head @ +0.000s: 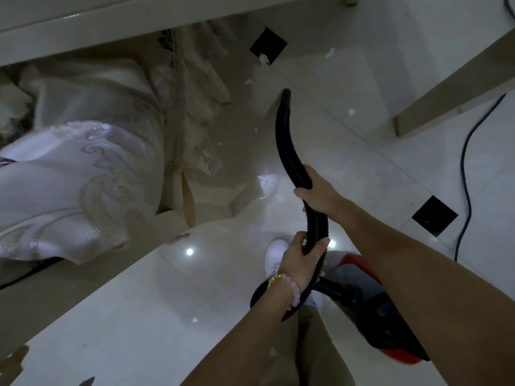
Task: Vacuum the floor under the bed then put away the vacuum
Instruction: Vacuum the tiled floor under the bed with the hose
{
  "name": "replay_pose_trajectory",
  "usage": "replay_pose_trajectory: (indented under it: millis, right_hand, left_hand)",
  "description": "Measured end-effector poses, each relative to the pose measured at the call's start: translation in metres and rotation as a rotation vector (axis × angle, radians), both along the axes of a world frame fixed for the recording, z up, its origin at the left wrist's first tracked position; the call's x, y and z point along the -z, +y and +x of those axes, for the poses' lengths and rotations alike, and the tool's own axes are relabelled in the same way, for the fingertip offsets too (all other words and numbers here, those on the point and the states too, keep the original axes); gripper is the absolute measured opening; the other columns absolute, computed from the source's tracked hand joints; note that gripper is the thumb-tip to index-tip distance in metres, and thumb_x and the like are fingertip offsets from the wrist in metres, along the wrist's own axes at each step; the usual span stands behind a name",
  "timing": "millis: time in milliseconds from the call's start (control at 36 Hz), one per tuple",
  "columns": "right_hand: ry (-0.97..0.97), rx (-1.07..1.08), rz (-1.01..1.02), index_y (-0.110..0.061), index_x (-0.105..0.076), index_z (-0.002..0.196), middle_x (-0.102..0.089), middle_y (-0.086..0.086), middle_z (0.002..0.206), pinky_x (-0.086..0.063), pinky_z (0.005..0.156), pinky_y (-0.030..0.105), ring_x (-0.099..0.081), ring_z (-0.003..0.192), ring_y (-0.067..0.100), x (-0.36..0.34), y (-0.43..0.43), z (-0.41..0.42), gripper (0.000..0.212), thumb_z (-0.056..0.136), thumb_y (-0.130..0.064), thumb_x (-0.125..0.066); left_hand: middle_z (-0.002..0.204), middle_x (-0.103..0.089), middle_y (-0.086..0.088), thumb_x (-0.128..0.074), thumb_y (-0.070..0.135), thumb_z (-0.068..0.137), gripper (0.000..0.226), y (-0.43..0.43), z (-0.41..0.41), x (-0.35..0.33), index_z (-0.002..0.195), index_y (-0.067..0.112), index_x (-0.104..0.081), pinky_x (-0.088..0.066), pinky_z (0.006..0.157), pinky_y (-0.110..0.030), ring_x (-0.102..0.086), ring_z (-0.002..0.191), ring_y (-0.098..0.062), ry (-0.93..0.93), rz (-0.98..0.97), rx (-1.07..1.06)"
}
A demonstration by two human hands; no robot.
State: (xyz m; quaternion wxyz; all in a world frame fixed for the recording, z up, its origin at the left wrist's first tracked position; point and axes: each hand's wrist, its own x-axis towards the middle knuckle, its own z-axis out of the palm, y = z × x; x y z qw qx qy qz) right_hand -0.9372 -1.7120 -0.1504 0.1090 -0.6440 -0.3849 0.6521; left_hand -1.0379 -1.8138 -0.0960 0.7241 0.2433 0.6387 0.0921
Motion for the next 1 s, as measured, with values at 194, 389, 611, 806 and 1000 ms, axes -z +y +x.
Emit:
replay_pose_trajectory:
  millis: [194,389,611,806,1000]
  right_hand:
    - [-0.026,-0.070,-0.022,-0.022,-0.030,0.140,-0.051,0.008,0.094,-0.054,0.075,0.045,-0.054,0.065,0.022,-0.005,0.009,-0.004,0.054,0.092,-0.008,-0.048]
    - [-0.174,0.030,-0.032,-0.017,-0.027,0.140,-0.054,0.013,0.096,-0.055,0.079,0.054,-0.058,0.074,0.033,0.000,0.007,0.009,0.051,0.093,-0.014,-0.048]
    - [-0.211,0.097,-0.016,-0.014,-0.033,0.134,-0.052,0.010,0.091,-0.053,0.082,0.058,-0.058,0.079,0.034,-0.004,0.010,0.017,0.046,0.091,-0.010,-0.049]
    - [-0.132,0.010,0.023,-0.016,-0.034,0.135,-0.048,0.003,0.082,-0.050,0.052,0.028,-0.052,0.059,0.020,-0.015,0.026,0.017,0.047,0.092,-0.006,-0.048]
    - [-0.098,-0.143,0.037,-0.019,-0.031,0.141,-0.049,0.001,0.082,-0.050,0.053,0.025,-0.052,0.059,0.019,-0.014,0.038,0.007,0.055,0.092,-0.005,-0.049]
  left_hand:
    - [0.068,-0.061,-0.004,-0.058,0.040,0.089,0.025,0.005,0.000,-0.002,0.097,0.018,-0.051,-0.049,0.057,-0.030,-0.056,0.051,-0.016,-0.002,-0.017,-0.008]
    - [0.075,-0.062,-0.008,-0.057,0.040,0.090,0.033,0.017,0.001,-0.008,0.106,0.011,-0.054,-0.051,0.055,-0.023,-0.055,0.049,-0.012,0.009,0.000,0.079]
    - [0.076,-0.063,-0.009,-0.055,0.044,0.090,0.036,0.026,0.002,-0.013,0.106,0.012,-0.053,-0.053,0.061,-0.029,-0.057,0.055,-0.016,0.014,0.043,0.162]
    - [0.081,-0.065,-0.011,-0.056,0.050,0.085,0.034,0.026,0.011,-0.012,0.099,0.020,-0.052,-0.053,0.077,-0.045,-0.059,0.068,-0.023,-0.020,0.063,0.101]
    - [0.084,-0.064,-0.015,-0.056,0.061,0.075,0.035,0.025,0.014,-0.006,0.088,0.029,-0.049,-0.052,0.080,-0.052,-0.059,0.069,-0.025,-0.010,0.051,0.032]
